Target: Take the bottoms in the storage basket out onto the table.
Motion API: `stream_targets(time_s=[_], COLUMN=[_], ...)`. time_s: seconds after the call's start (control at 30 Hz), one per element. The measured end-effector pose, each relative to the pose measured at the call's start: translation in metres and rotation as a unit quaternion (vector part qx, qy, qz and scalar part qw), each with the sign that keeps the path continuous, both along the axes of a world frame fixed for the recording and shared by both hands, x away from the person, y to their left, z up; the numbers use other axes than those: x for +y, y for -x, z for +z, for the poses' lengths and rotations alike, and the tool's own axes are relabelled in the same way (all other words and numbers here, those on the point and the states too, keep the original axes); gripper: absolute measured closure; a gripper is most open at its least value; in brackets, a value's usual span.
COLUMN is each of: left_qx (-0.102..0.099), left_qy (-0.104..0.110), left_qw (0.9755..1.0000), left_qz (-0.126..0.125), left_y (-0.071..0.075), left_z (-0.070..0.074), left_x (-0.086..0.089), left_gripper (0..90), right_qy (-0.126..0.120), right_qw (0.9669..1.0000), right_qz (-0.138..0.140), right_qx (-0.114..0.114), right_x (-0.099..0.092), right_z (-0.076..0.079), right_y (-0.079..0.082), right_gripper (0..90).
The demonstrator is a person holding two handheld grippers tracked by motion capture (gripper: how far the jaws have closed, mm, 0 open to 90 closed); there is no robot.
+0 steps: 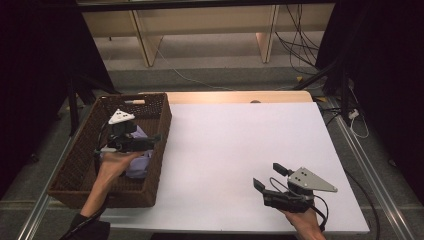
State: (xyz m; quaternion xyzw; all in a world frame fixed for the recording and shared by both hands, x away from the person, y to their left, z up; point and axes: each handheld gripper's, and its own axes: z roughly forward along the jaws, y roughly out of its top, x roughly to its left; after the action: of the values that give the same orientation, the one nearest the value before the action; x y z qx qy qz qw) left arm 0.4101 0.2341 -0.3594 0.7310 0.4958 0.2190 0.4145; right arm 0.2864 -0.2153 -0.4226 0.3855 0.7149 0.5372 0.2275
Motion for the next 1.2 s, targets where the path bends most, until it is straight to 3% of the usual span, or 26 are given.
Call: stream_targets(time_s=[0.43,0.57,0.6,0.63,0.77,0.87,0.9,1.07,1.13,1.2], left_qx=[0.056,0.096,0.096,0.114,0.129,0.148,0.148,0.179,0.194,0.217], left_qy=[-0.025,-0.029,-0.029,-0.030,-0.041,-0.058,-0.058,-0.078,-0.083,-0.092], left_qw=[0.9974,0.9941,0.9941,0.9924,0.9902,0.9866,0.9866,0.9800,0.9766,0.9708], left_qz=[0.037,0.040,0.040,0.038,0.035,0.035,0.035,0.040,0.041,0.043], left_y=[-0.024,-0.033,-0.033,-0.036,-0.038,-0.042,-0.042,-0.051,-0.054,-0.060], left_z=[-0.014,-0.022,-0.022,-0.027,-0.031,-0.037,-0.037,-0.047,-0.051,-0.058], left_x=[0.030,0.038,0.038,0.041,0.042,0.043,0.043,0.043,0.043,0.046], left_gripper=[2.7,2.8,2.7,2.7,2.7,2.7,2.7,2.7,2.7,2.5], right_qy=[0.000,0.000,-0.002,-0.003,-0.002,-0.002,-0.002,-0.002,0.000,0.001], right_qw=[1.0000,1.0000,1.0000,1.0000,1.0000,0.9999,0.9999,0.9999,0.9999,0.9999], right_qz=[0.001,0.001,0.002,0.003,0.004,0.005,0.006,0.007,0.008,0.010], right_qx=[0.003,0.005,0.006,0.006,0.008,0.010,0.010,0.012,0.013,0.013], right_x=[0.000,0.000,0.000,0.000,0.001,0.001,0.001,0.001,0.001,0.001], right_z=[-0.001,-0.001,-0.001,-0.001,-0.002,-0.002,-0.002,-0.003,-0.003,-0.003], right_y=[-0.001,-0.001,-0.001,-0.001,-0.002,-0.002,-0.002,-0.002,-0.002,-0.002], right_gripper=[19.7,19.7,19.7,19.7,19.7,19.7,19.7,19.7,19.7,19.7])
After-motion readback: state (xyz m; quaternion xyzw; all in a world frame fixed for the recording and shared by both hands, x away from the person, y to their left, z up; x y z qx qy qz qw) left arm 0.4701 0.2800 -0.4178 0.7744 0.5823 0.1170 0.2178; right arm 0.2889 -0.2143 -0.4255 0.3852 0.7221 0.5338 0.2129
